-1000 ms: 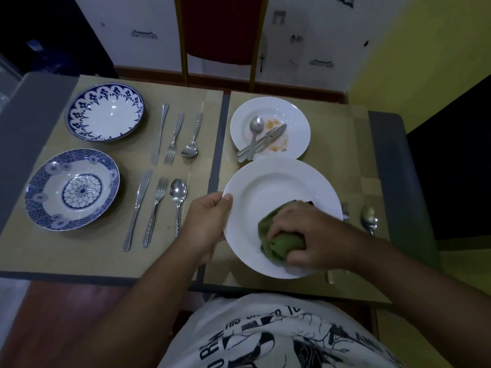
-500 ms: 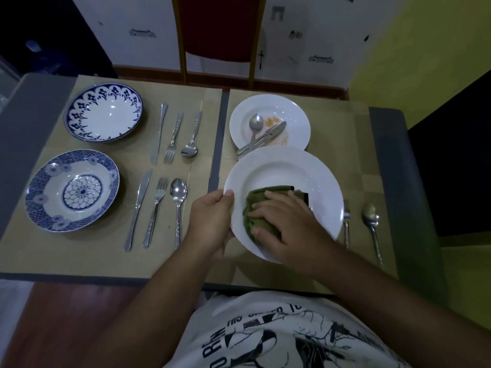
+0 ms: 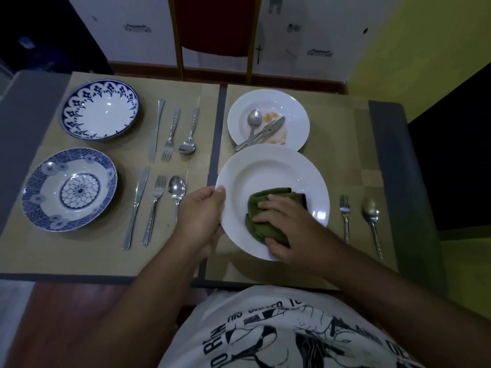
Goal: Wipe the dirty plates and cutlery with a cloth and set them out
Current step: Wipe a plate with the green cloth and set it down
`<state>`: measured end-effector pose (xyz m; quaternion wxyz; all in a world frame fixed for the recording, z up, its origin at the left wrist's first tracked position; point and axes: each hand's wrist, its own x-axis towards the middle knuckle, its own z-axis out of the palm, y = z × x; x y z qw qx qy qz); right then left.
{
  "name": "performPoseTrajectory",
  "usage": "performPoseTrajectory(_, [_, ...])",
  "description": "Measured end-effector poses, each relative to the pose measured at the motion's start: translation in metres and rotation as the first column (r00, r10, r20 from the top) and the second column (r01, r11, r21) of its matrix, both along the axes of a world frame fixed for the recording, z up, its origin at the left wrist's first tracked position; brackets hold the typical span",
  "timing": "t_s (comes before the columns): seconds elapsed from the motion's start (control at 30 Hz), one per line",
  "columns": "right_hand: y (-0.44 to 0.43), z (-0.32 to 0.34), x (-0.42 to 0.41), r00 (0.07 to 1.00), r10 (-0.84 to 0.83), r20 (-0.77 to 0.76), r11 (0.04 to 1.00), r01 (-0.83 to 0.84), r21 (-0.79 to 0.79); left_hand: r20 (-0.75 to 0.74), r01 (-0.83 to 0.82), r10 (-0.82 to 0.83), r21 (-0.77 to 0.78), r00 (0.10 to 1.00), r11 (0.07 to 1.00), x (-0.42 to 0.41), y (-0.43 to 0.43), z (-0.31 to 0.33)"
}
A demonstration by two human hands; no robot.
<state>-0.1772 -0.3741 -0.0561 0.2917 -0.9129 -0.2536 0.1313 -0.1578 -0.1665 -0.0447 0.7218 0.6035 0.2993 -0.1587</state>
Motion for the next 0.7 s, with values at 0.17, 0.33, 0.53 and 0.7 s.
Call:
performPoseTrajectory(0.17, [-0.014, 0.000, -0.007, 0.997, -0.048, 0.056, 0.989, 0.056, -0.139, -0.004, 0.011, -0.011, 0.013, 1.000, 1.000, 0.003, 0.000, 0.000])
performPoseTrajectory(0.33, [0.012, -0.004, 0.002, 0.997, 0.074, -0.018, 0.997, -0.074, -0.022, 0.009, 0.102, -0.102, 0.020, 0.995, 0.995, -0.004, -0.009, -0.005])
performPoseTrajectory(0.53, [-0.004, 0.009, 0.048, 0.919, -0.271, 0.288, 0.904, 0.346, -0.253, 0.067, 0.020, -0.022, 0.024, 0.998, 1.000, -0.009, -0.012, -0.004])
performPoseTrajectory(0.7, [-0.012, -0.002, 0.008, 0.910, -0.371, 0.183, 0.903, 0.399, -0.156, 0.122, 0.078, -0.084, 0.047, 0.989, 0.996, -0.010, -0.016, -0.003])
